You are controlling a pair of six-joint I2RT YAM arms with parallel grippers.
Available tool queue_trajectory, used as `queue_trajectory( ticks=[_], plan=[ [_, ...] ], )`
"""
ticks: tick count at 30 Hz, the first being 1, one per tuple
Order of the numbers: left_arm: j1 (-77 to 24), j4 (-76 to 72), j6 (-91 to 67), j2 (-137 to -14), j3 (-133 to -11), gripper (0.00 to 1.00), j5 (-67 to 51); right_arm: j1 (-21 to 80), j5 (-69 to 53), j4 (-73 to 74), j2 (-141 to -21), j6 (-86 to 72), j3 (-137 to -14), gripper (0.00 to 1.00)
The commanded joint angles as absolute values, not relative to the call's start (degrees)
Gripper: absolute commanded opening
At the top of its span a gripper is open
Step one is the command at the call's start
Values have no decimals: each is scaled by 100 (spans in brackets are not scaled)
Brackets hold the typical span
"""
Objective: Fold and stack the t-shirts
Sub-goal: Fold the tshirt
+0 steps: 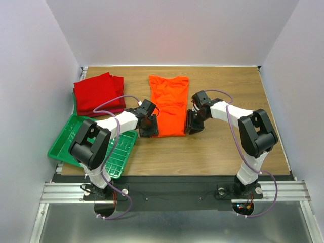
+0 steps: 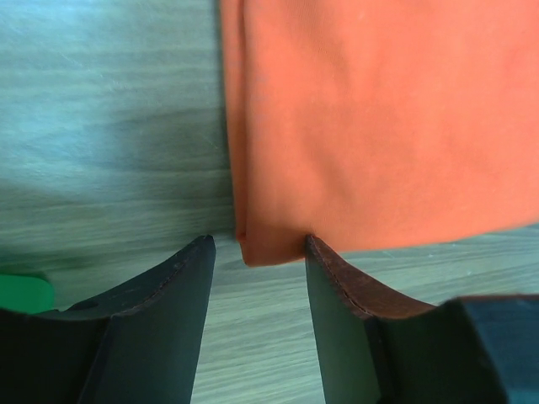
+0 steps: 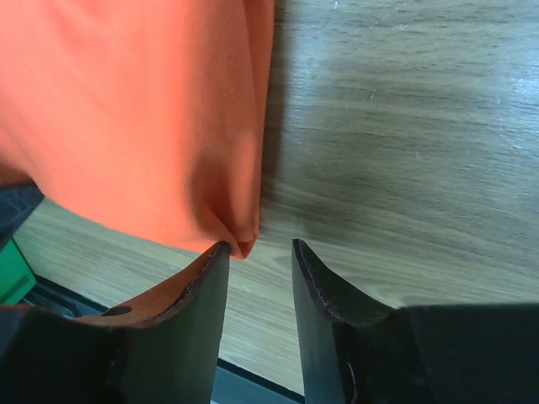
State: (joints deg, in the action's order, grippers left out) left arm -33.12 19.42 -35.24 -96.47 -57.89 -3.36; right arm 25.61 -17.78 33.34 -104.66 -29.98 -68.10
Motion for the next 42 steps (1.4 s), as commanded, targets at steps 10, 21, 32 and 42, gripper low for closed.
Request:
queue_trajectory(
  ticks=[10,21,32,42],
  plan=[
    [-3393,1811,-3621,-9580,-5722,46,-457,2628,-1661,3129,-10529,-2918,-7058,40],
    [-3393,1846,-3551,-9738,-5748,25,-501,2619,-1371,3155,-10265,-3059,-7031,38],
    [-3393,1863,-3498,-9809,-5809,24,-545,2628,-1722,3129,-10573,-2979,-7303,36],
    [-3393,1846,-3472,-9879,-5854,19,-571,2698,-1811,3138,-10661,-2962,-7111,33]
  ],
)
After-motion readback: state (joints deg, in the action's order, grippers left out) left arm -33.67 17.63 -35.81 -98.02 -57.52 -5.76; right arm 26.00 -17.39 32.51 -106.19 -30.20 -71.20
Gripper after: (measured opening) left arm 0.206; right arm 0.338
